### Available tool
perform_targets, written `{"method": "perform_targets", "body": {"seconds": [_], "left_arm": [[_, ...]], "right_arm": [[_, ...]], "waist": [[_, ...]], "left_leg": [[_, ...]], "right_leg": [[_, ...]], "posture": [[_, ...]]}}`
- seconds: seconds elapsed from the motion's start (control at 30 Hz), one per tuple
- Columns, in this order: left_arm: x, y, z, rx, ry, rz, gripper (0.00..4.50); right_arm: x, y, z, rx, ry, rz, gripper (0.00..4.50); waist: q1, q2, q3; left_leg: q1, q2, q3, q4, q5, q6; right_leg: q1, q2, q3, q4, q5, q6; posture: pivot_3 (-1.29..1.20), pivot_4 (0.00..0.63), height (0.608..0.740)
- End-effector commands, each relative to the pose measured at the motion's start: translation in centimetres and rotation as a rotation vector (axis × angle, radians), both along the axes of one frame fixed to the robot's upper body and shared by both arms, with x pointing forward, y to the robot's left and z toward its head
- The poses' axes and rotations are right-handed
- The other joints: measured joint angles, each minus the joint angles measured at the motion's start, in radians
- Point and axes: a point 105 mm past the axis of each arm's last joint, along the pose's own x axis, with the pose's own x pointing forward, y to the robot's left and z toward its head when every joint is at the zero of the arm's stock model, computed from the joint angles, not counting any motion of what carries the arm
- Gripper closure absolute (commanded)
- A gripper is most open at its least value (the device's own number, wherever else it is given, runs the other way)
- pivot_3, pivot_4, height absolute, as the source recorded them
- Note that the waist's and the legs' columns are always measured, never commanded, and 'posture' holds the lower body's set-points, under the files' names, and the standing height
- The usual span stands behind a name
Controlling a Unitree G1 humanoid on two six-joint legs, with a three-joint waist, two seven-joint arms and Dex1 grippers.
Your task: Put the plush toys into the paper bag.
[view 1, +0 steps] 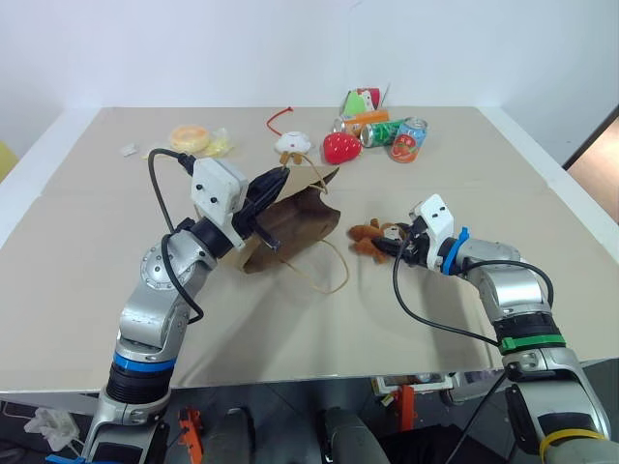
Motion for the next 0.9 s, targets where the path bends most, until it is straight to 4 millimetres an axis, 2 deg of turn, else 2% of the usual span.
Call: {"method": "perform_targets", "body": {"seconds": [0.03, 0.1, 0.13, 0.3, 0.37, 0.43, 0.5, 0.57, 0.73, 0.83, 0.9], "left_arm": [[-0.9, 0.0, 1.6, -0.025, -0.054, -0.009, 4.5], [-0.9, 0.1, 1.7, -0.035, -0.047, -0.005, 4.5], [-0.9, 0.1, 1.6, -0.035, -0.045, -0.003, 4.5], [-0.8, 0.3, 1.3, -0.028, -0.043, 0.024, 4.5], [-0.7, 0.3, 1.1, -0.03, -0.041, 0.036, 4.5], [-0.7, 0.3, 1.1, -0.034, -0.041, 0.044, 4.5], [-0.5, 0.3, 1.3, -0.041, -0.049, 0.056, 4.5], [-0.5, 0.3, 1.5, -0.047, -0.055, 0.063, 4.5], [-0.5, 0.1, 2.0, -0.068, -0.068, 0.073, 4.5], [-0.6, -0.3, 2.1, -0.074, -0.069, 0.065, 4.5], [-0.6, -0.5, 2.2, -0.083, -0.07, 0.059, 4.5]], "right_arm": [[0.1, -0.8, -0.3, -0.041, -0.003, -0.002, 2.99], [0.1, -0.9, 0.6, -0.032, -0.039, 0.012, 3.74], [0.1, -0.8, 1.5, -0.015, -0.072, 0.024, 3.96], [-2.4, 0.1, 10.4, 0.244, -0.182, 0.239, 4.05], [-4.5, 0.9, 12.6, 0.322, -0.141, 0.351, 4.05], [-6.3, 2.1, 12.9, 0.331, -0.08, 0.446, 4.05], [-7.9, 4.5, 12.7, 0.338, -0.034, 0.535, 4.05], [-8.6, 6.3, 12.5, 0.343, -0.022, 0.567, 4.05], [-8.3, 10.8, 11.4, 0.363, -0.051, 0.602, 4.05], [-7.1, 12.0, 11.5, 0.365, -0.09, 0.579, 4.05], [-6.3, 12.9, 10.7, 0.326, -0.122, 0.576, 4.05]], "waist": [[0.0, 0.0, 0.0], [0.0, 0.0, 0.0], [0.0, 0.0, 0.0], [0.001, 0.003, 0.002], [0.0, 0.003, 0.002], [0.001, 0.002, 0.001], [0.002, 0.002, 0.001], [-0.002, 0.002, 0.001], [-0.001, 0.002, 0.001], [0.0, 0.002, 0.001], [0.004, 0.002, 0.001]], "left_leg": [[0.0, 0.0, 0.0, 0.0, 0.0, 0.0], [0.001, 0.0, 0.0, 0.001, 0.0, 0.0], [0.001, 0.0, 0.0, 0.002, 0.0, 0.0], [-0.001, -0.001, 0.0, 0.001, 0.0, 0.0], [-0.001, -0.001, 0.0, 0.001, 0.0, 0.0], [-0.001, -0.001, -0.001, -0.001, -0.001, 0.001], [-0.001, 0.0, -0.001, -0.001, -0.002, 0.001], [0.0, 0.001, -0.002, -0.002, -0.002, 0.0], [0.0, 0.001, -0.002, 0.0, -0.002, 0.0], [-0.001, 0.001, -0.001, 0.001, -0.002, 0.0], [-0.002, 0.001, -0.001, 0.001, -0.002, 0.0]], "right_leg": [[0.0, 0.0, 0.0, 0.0, 0.0, 0.0], [0.001, 0.0, 0.0, 0.0, 0.0, 0.0], [0.001, 0.0, 0.0, 0.0, 0.0, 0.0], [0.0, 0.0, 0.001, 0.0, 0.0, 0.0], [0.0, 0.0, 0.002, 0.0, 0.0, 0.001], [-0.001, 0.001, 0.001, 0.0, -0.001, 0.002], [0.0, 0.002, 0.001, 0.0, -0.001, 0.002], [-0.001, 0.002, 0.001, 0.0, -0.003, -0.001], [-0.001, 0.003, 0.002, 0.0, -0.002, -0.001], [-0.001, 0.003, 0.002, 0.0, -0.002, -0.001], [-0.001, 0.003, 0.002, 0.0, -0.002, 0.0]], "posture": [[0.0, 0.15, 0.74], [0.0, 0.15, 0.74], [0.0, 0.15, 0.74], [0.0, 0.15, 0.74], [0.0, 0.15, 0.74], [0.0, 0.15, 0.74], [0.0, 0.15, 0.74], [0.0, 0.15, 0.74], [0.0, 0.15, 0.74], [0.0, 0.15, 0.74], [0.0, 0.15, 0.74]]}}
